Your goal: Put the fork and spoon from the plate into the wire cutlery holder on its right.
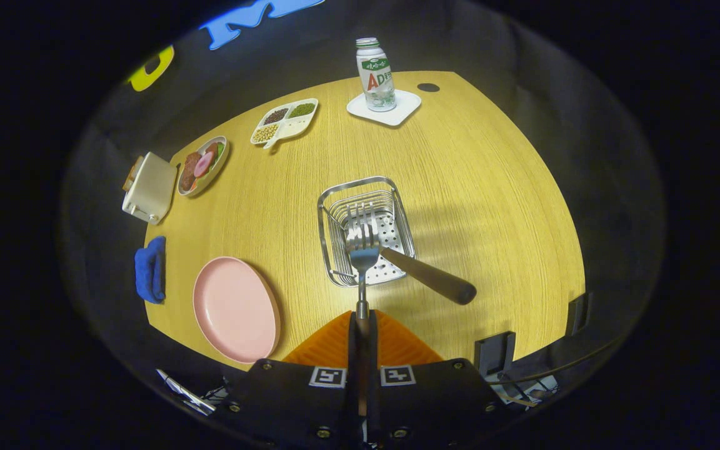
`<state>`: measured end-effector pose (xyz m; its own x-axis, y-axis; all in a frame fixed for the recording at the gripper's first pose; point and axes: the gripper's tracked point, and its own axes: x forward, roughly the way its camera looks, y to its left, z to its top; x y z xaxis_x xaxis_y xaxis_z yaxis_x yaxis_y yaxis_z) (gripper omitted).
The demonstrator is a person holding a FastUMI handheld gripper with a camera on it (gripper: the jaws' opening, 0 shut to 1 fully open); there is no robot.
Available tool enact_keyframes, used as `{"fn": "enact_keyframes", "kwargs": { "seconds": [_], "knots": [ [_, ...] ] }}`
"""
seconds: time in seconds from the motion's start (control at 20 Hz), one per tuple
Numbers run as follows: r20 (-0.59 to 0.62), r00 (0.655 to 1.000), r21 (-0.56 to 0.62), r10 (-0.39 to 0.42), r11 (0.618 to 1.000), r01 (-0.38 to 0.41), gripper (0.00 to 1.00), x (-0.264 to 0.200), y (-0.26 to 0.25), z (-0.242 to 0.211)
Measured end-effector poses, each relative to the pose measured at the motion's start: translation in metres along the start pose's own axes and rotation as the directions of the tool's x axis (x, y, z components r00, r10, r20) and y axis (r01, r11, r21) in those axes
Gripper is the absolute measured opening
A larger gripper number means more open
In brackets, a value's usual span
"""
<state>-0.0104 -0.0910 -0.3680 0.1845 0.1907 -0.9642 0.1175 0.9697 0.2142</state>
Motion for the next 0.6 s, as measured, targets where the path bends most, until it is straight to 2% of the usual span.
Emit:
{"fn": "enact_keyframes", "kwargs": {
  "seconds": [0.6],
  "knots": [
    [0.046, 0.999, -0.002, -0.006, 1.000, 0.006, 0.12, -0.009, 0.002, 0.013]
  ]
}}
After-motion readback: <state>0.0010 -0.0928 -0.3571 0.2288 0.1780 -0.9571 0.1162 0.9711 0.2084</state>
